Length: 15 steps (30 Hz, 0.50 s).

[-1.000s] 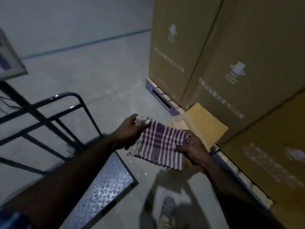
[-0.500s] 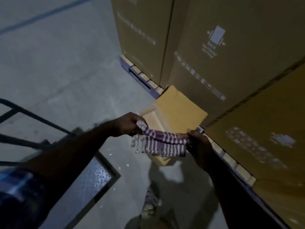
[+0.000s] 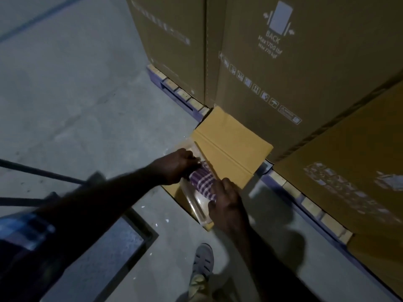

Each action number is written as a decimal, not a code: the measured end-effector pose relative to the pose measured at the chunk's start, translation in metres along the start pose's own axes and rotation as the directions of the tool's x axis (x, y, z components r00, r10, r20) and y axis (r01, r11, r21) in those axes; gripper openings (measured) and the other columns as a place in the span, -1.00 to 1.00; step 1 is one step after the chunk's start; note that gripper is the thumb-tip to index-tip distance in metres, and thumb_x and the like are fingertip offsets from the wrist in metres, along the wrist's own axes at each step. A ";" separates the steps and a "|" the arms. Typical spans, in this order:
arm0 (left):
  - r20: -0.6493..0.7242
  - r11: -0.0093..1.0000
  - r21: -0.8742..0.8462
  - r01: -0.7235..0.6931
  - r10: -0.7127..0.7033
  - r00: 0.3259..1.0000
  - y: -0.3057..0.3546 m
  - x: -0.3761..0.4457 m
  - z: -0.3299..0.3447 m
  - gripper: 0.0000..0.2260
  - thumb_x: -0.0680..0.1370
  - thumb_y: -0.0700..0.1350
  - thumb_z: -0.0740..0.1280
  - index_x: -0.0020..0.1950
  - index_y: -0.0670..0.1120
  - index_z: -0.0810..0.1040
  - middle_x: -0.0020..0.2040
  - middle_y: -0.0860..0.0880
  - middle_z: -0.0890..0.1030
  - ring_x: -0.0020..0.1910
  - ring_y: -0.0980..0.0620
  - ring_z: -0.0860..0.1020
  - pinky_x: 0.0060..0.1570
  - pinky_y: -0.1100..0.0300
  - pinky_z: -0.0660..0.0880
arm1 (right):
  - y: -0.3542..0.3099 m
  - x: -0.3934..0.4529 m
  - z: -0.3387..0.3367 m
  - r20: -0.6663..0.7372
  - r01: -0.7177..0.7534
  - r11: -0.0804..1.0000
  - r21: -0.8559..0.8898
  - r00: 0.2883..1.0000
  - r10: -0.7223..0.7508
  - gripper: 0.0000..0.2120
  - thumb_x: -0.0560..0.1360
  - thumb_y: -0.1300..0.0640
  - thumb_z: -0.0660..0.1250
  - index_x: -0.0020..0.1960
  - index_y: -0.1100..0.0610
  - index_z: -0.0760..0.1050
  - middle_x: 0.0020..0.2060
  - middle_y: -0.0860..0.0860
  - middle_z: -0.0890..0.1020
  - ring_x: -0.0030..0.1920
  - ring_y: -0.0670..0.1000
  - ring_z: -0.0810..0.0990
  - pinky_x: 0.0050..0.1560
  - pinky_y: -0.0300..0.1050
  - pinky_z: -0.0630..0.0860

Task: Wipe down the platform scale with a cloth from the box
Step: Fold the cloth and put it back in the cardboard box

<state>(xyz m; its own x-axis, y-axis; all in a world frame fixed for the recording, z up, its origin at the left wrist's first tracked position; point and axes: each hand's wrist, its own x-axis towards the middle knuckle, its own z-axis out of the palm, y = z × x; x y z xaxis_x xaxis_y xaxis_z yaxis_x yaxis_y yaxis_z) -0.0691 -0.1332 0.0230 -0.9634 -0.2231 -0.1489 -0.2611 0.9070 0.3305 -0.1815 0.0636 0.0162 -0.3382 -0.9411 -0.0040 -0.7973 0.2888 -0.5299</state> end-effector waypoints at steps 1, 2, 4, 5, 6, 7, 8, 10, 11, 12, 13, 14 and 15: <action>0.005 0.998 0.056 0.013 -0.013 1.000 -0.003 0.003 0.005 -0.70 0.51 -0.23 0.39 0.24 -0.21 0.54 0.08 -0.23 0.59 0.03 -0.19 0.53 0.01 0.03 0.46 | -0.001 0.001 0.008 -0.023 0.018 0.999 -0.039 1.000 -0.019 -0.70 0.35 0.27 0.28 0.08 0.23 0.48 0.00 0.16 0.53 -0.01 0.13 0.49 -0.04 -0.04 0.51; 0.025 0.990 0.140 0.032 -0.036 0.999 -0.007 0.007 0.010 -0.72 0.55 -0.25 0.32 0.26 -0.24 0.52 0.16 -0.28 0.55 0.12 -0.25 0.49 0.12 -0.02 0.43 | -0.002 0.002 0.015 -0.029 0.018 0.998 -0.056 0.999 -0.019 -0.69 0.40 0.20 0.20 0.11 0.23 0.49 0.03 0.17 0.55 0.01 0.12 0.50 -0.02 -0.04 0.53; 0.016 0.978 0.205 0.020 -0.024 1.000 -0.017 0.013 0.022 -0.73 0.58 -0.25 0.26 0.27 -0.27 0.50 0.22 -0.33 0.51 0.19 -0.28 0.48 0.21 -0.07 0.39 | 0.000 0.006 0.033 -0.021 0.049 0.995 -0.085 0.998 -0.051 -0.68 0.46 0.16 0.15 0.15 0.23 0.49 0.06 0.18 0.57 0.05 0.13 0.53 0.02 -0.01 0.55; -0.013 0.975 0.223 0.007 -0.004 1.000 -0.020 0.014 0.027 -0.72 0.58 -0.21 0.26 0.26 -0.26 0.52 0.18 -0.32 0.54 0.13 -0.29 0.51 0.14 -0.08 0.45 | 0.003 0.008 0.044 -0.012 0.078 0.990 -0.115 0.997 -0.080 -0.70 0.48 0.16 0.18 0.17 0.22 0.49 0.07 0.18 0.57 0.07 0.14 0.54 0.06 0.00 0.55; -0.039 0.975 0.222 -0.016 0.026 0.999 -0.025 0.014 0.033 -0.71 0.57 -0.16 0.27 0.25 -0.23 0.53 0.12 -0.30 0.58 0.04 -0.27 0.53 0.00 -0.05 0.51 | 0.005 0.011 0.052 0.014 0.099 0.985 -0.144 0.995 -0.098 -0.71 0.50 0.16 0.20 0.18 0.21 0.48 0.08 0.18 0.57 0.09 0.15 0.54 0.08 0.01 0.54; -0.068 0.973 0.228 -0.040 0.057 0.996 -0.033 0.013 0.041 -0.70 0.55 -0.12 0.30 0.25 -0.20 0.54 0.09 -0.26 0.60 -0.02 -0.22 0.54 -0.10 0.00 0.52 | 0.008 0.013 0.062 0.027 0.128 0.977 -0.172 0.992 -0.125 -0.71 0.51 0.16 0.19 0.19 0.21 0.48 0.08 0.18 0.56 0.09 0.15 0.54 0.09 0.03 0.54; -0.083 0.965 0.258 -0.053 0.077 0.994 -0.040 0.012 0.048 -0.67 0.52 -0.11 0.35 0.27 -0.17 0.54 0.09 -0.24 0.60 -0.03 -0.18 0.53 -0.14 0.03 0.52 | 0.010 0.017 0.067 0.055 0.145 0.972 -0.185 0.989 -0.137 -0.72 0.52 0.17 0.16 0.19 0.20 0.47 0.07 0.18 0.56 0.07 0.15 0.54 0.09 0.05 0.53; -0.097 0.961 0.274 -0.038 0.067 0.993 -0.047 0.009 0.060 -0.58 0.46 -0.13 0.45 0.31 -0.15 0.53 0.13 -0.22 0.60 0.01 -0.15 0.51 -0.12 0.03 0.51 | 0.014 0.024 0.078 0.079 0.165 0.962 -0.217 0.985 -0.151 -0.74 0.52 0.18 0.16 0.18 0.18 0.46 0.05 0.17 0.55 0.05 0.16 0.52 0.08 0.08 0.51; -0.096 0.963 0.267 -0.031 0.059 0.994 -0.049 0.009 0.064 -0.56 0.44 -0.14 0.46 0.31 -0.15 0.53 0.13 -0.22 0.60 0.01 -0.16 0.52 -0.11 0.03 0.52 | 0.016 0.027 0.083 0.087 0.175 0.956 -0.234 0.983 -0.159 -0.75 0.52 0.18 0.19 0.17 0.17 0.45 0.04 0.17 0.54 0.05 0.16 0.52 0.09 0.09 0.50; -0.101 0.963 0.267 -0.033 0.062 0.993 -0.051 0.010 0.067 -0.57 0.44 -0.15 0.46 0.30 -0.15 0.54 0.13 -0.23 0.60 0.01 -0.17 0.53 -0.10 0.02 0.53 | 0.018 0.030 0.086 0.111 0.172 0.952 -0.252 0.983 -0.149 -0.76 0.51 0.18 0.22 0.17 0.16 0.44 0.04 0.17 0.54 0.04 0.16 0.52 0.08 0.09 0.50; -0.098 0.964 0.262 -0.031 0.059 0.993 -0.054 0.011 0.071 -0.58 0.44 -0.15 0.45 0.29 -0.15 0.54 0.13 -0.23 0.60 0.01 -0.17 0.55 -0.09 0.01 0.54 | 0.021 0.032 0.090 0.125 0.169 0.949 -0.268 0.982 -0.140 -0.76 0.50 0.18 0.26 0.16 0.16 0.44 0.04 0.16 0.54 0.03 0.16 0.52 0.08 0.08 0.50; -0.069 0.969 0.245 -0.018 0.035 0.997 -0.052 0.013 0.071 -0.60 0.46 -0.15 0.44 0.29 -0.15 0.54 0.13 -0.23 0.59 0.02 -0.18 0.55 -0.08 0.00 0.54 | 0.023 0.033 0.092 0.159 0.158 0.947 -0.278 0.980 -0.117 -0.75 0.49 0.18 0.29 0.16 0.16 0.43 0.04 0.16 0.54 0.03 0.16 0.52 0.08 0.08 0.50; -0.037 0.974 0.228 -0.001 0.010 0.999 -0.051 0.015 0.070 -0.62 0.48 -0.14 0.42 0.29 -0.14 0.53 0.14 -0.23 0.59 0.03 -0.18 0.55 -0.08 -0.01 0.55 | 0.026 0.033 0.096 0.192 0.162 0.944 -0.286 0.975 -0.109 -0.72 0.48 0.17 0.31 0.18 0.16 0.44 0.05 0.17 0.55 0.04 0.16 0.52 0.09 0.09 0.50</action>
<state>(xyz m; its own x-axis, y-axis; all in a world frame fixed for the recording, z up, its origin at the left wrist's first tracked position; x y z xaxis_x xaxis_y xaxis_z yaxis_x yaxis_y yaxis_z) -0.0659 -0.1576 -0.0617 -0.9674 -0.2275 -0.1109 -0.2395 0.9647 0.1099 -0.1656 0.0234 -0.0794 -0.1467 -0.9832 -0.1088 -0.9509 0.1705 -0.2581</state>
